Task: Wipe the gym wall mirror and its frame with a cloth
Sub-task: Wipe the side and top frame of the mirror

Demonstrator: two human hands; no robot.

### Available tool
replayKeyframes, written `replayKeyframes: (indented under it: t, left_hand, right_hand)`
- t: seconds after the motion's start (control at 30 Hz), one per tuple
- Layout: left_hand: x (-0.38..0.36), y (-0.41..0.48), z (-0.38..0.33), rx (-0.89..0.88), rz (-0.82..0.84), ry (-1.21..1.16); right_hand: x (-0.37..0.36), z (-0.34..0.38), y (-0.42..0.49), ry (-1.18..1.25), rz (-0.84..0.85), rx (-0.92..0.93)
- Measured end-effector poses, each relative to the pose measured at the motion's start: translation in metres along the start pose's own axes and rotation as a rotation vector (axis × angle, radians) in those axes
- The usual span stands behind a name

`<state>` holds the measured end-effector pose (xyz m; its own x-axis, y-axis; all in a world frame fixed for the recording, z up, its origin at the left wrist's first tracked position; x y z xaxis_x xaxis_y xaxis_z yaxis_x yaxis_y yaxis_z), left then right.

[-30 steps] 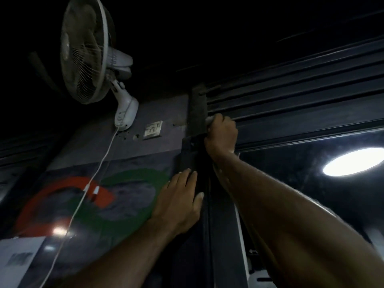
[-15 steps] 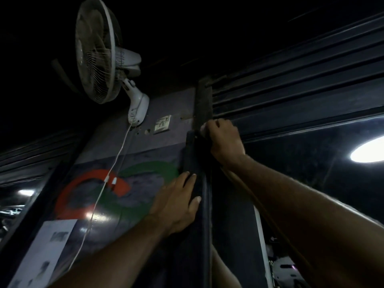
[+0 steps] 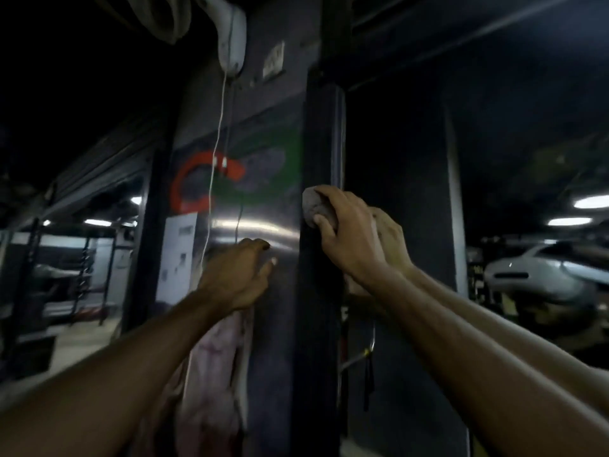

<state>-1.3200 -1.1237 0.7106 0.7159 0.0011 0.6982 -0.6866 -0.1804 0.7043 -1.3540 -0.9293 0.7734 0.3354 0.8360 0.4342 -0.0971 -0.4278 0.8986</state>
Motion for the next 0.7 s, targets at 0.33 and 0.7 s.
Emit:
replayKeyframes:
  t: [0.33,0.7]
  left_hand:
    - [-0.092,-0.257,0.045,0.396,0.141,-0.385]
    - [-0.190,-0.547,-0.019,0.704,0.286,-0.656]
  right_hand:
    - [-0.124,0.044,-0.281,0.576,0.309,-0.338]
    - [-0.084,0.080,-0.579,0.906,0.537,-0.921]
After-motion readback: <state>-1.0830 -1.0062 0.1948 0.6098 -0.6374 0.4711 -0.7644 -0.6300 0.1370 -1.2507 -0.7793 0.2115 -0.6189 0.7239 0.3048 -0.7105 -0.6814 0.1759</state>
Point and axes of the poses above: each hand's wrist, its own y-axis towards the middle knuckle, its own x-axis out of the back of the hand, z = x × y, the point moved 10 cm from there along y, towards the middle knuckle, and after that the axes turned 13 degrees about z, right-handed, at the moved point
